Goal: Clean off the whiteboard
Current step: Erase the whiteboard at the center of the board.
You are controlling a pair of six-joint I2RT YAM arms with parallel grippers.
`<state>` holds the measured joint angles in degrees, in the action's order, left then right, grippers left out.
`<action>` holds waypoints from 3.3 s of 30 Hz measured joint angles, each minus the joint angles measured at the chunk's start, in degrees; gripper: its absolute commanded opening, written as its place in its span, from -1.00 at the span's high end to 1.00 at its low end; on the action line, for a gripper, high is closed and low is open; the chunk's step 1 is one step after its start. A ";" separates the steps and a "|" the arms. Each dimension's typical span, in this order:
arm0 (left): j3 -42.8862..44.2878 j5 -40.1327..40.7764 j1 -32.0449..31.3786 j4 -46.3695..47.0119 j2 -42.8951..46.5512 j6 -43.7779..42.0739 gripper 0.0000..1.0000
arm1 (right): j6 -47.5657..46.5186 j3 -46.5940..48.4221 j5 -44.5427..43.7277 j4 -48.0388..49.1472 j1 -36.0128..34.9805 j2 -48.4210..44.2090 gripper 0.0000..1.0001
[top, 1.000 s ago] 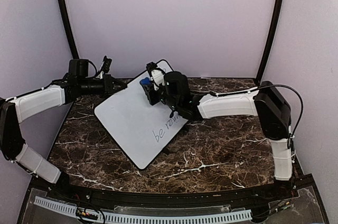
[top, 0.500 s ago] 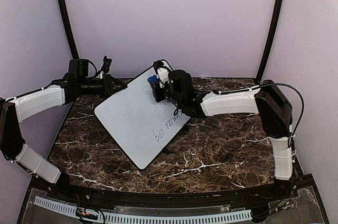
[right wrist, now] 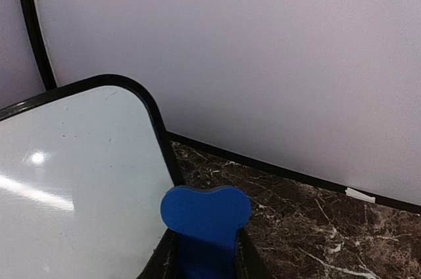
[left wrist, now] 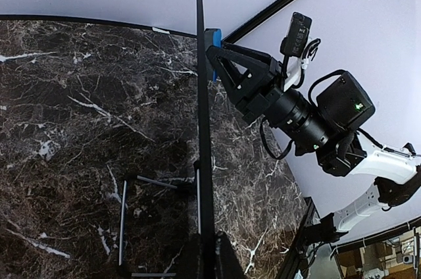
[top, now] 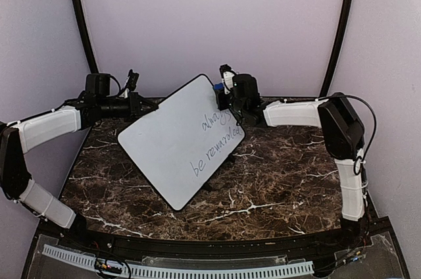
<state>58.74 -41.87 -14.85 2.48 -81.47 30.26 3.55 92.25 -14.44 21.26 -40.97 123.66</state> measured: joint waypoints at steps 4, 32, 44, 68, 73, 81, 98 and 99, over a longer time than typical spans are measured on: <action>0.00 -0.04 0.00 0.00 0.00 0.22 1.00 | -0.52 0.00 0.24 -0.70 0.11 0.00 0.59; -0.02 -0.57 -0.09 0.48 0.00 0.55 1.00 | -2.69 10.49 6.67 -5.81 0.42 2.93 0.59; -0.09 -0.52 -0.04 0.46 0.00 1.09 1.00 | -4.33 13.97 6.95 -11.63 0.35 3.52 0.59; -0.33 -1.79 0.09 0.94 0.00 0.33 1.00 | -11.02 -1.88 6.23 -4.28 -17.03 -5.16 0.60; -0.39 -1.73 0.09 1.01 0.00 0.33 1.00 | -10.91 2.71 6.10 -6.14 -15.82 -3.28 0.60; -0.42 -1.20 0.09 1.01 0.00 0.44 1.00 | -8.72 7.52 6.67 -7.13 -7.08 -0.63 0.60; -0.42 -1.07 0.09 0.98 0.00 1.60 1.00 | -6.58 8.70 2.38 -9.77 0.04 1.49 0.60; -0.42 -1.01 0.09 0.96 0.00 1.66 1.00 | -6.86 8.72 2.38 -9.73 -0.37 1.46 0.60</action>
<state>58.33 -42.87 -14.76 3.44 -81.47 31.92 -3.31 100.97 -12.05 11.53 -41.34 125.12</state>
